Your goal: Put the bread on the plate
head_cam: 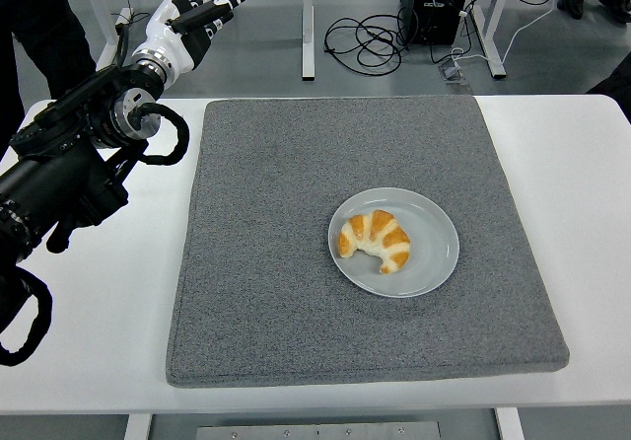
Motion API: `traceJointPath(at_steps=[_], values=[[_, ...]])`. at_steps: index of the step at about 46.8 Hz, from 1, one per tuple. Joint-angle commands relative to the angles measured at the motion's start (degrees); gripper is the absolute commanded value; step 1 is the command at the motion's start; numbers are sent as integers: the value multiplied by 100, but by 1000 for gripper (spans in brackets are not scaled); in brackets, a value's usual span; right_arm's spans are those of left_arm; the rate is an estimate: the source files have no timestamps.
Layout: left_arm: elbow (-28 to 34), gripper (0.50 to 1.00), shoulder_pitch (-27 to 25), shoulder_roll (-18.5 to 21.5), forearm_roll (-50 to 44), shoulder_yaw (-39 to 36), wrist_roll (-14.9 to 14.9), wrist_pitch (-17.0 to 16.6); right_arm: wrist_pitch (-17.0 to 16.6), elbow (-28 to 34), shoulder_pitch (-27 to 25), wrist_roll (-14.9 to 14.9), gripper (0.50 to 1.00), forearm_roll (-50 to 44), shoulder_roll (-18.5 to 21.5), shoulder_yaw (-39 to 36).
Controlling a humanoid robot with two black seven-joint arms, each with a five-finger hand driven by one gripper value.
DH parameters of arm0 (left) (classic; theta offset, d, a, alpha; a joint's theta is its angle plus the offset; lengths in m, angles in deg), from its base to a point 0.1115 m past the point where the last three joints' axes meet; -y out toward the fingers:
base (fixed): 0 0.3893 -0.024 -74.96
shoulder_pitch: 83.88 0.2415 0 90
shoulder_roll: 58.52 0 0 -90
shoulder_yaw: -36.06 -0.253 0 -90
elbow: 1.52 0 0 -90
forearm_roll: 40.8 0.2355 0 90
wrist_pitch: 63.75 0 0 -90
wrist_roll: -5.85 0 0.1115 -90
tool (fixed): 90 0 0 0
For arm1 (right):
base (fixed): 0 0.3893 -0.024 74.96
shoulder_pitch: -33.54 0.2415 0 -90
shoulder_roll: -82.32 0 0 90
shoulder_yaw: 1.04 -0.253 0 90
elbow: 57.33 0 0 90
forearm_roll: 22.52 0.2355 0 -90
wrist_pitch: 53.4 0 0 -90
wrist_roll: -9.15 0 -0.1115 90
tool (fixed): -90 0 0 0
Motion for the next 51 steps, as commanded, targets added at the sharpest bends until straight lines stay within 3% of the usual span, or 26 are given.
traceJointPath(at_steps=[1,5,40,51], values=[[-3,980,107,-123,-9,32,-136,-9,0,0,0,-1,1000,2,0,1],[-73,980,142,-185,-18,40,-277,0,0,0,0,-1,1000,-7,0,1],[-170,980,204,-264,-80,480,-242,61,-35,-62,53,-1,1000,1,0,10],[-161,980,204,-264,-71,462,-242,61,0,17,-228,8,1000,2,0,-7]])
